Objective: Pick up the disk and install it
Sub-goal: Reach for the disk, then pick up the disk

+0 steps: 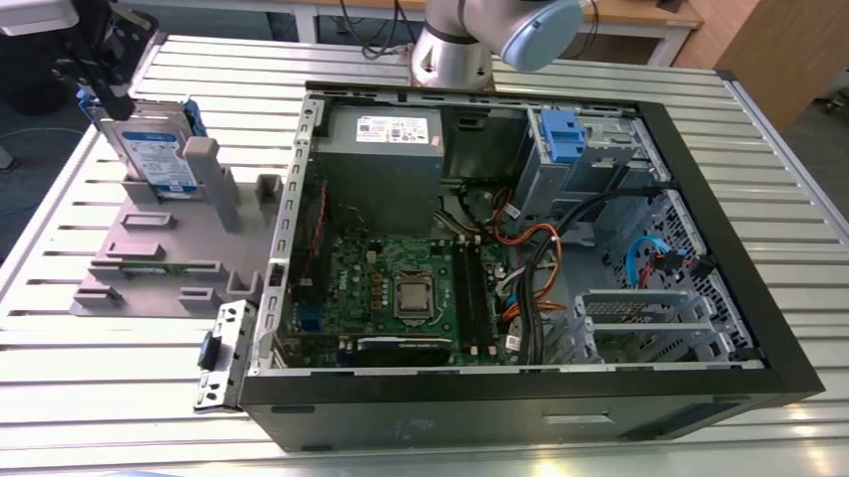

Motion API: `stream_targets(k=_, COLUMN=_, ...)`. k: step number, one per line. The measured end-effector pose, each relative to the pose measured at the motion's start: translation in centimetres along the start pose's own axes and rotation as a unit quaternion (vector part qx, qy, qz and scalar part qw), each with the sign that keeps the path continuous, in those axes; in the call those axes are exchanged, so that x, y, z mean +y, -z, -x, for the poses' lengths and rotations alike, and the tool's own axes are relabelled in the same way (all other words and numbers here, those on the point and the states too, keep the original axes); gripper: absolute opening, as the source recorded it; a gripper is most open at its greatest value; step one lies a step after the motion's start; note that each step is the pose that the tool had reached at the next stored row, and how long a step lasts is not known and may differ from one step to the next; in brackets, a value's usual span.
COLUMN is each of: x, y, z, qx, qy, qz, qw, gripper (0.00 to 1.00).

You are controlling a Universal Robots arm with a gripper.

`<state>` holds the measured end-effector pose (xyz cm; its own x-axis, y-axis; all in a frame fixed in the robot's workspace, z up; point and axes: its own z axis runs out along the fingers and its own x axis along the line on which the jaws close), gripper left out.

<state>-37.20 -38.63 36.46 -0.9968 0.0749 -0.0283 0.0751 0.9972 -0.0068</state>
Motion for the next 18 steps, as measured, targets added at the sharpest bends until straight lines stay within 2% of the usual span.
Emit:
stream_targets(k=8, x=0.30, y=-0.04, z=-0.56, qx=0.0000, qy=0.000, qz=0.0000, qw=1.00000, gripper=0.11)
stream_targets(k=18, x=0.35, y=-0.04, z=-0.63, qx=-0.0001, qy=0.002, qz=0.0001, qw=1.00000, gripper=0.11)
